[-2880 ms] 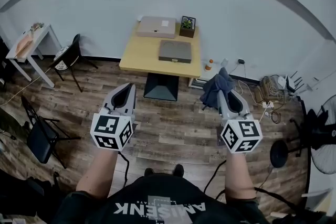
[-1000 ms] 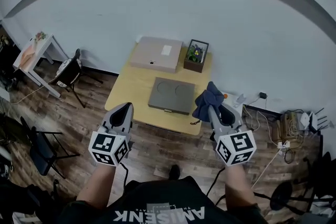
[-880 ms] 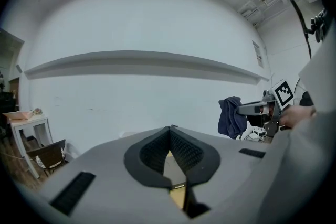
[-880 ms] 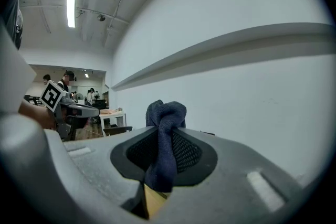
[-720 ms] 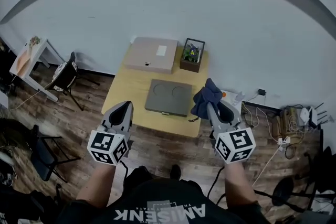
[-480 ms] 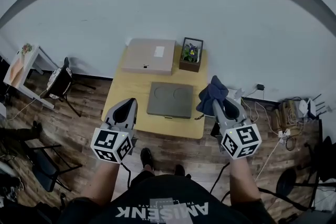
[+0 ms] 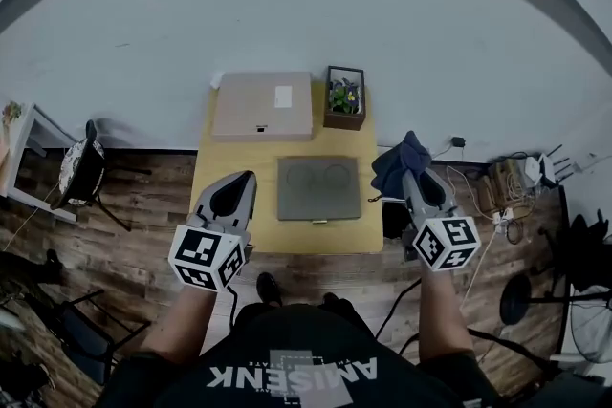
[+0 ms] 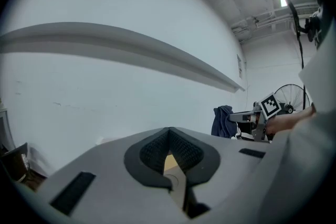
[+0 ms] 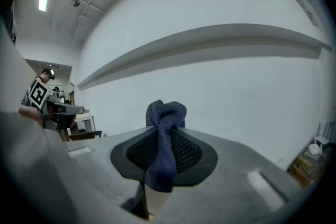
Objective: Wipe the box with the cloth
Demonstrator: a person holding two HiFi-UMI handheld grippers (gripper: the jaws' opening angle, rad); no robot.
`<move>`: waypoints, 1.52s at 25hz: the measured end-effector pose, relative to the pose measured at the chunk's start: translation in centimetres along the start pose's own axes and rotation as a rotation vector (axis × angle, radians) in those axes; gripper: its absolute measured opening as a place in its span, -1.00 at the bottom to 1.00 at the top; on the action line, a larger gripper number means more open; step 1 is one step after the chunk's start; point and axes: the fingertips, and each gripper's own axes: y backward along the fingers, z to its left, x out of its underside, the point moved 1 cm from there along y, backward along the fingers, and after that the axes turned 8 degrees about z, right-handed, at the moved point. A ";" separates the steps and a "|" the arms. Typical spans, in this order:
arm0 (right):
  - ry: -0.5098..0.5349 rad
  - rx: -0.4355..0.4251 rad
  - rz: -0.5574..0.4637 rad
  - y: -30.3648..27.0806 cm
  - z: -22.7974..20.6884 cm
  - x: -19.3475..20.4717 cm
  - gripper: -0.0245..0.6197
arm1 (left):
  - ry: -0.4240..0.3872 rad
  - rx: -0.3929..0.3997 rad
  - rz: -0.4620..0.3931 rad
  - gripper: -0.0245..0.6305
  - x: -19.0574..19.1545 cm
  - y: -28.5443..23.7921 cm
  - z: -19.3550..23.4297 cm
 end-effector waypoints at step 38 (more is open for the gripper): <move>0.097 -0.282 0.428 -22.5 -10.8 20.8 -0.70 | 0.197 -0.393 0.093 -0.92 9.1 -2.0 -7.2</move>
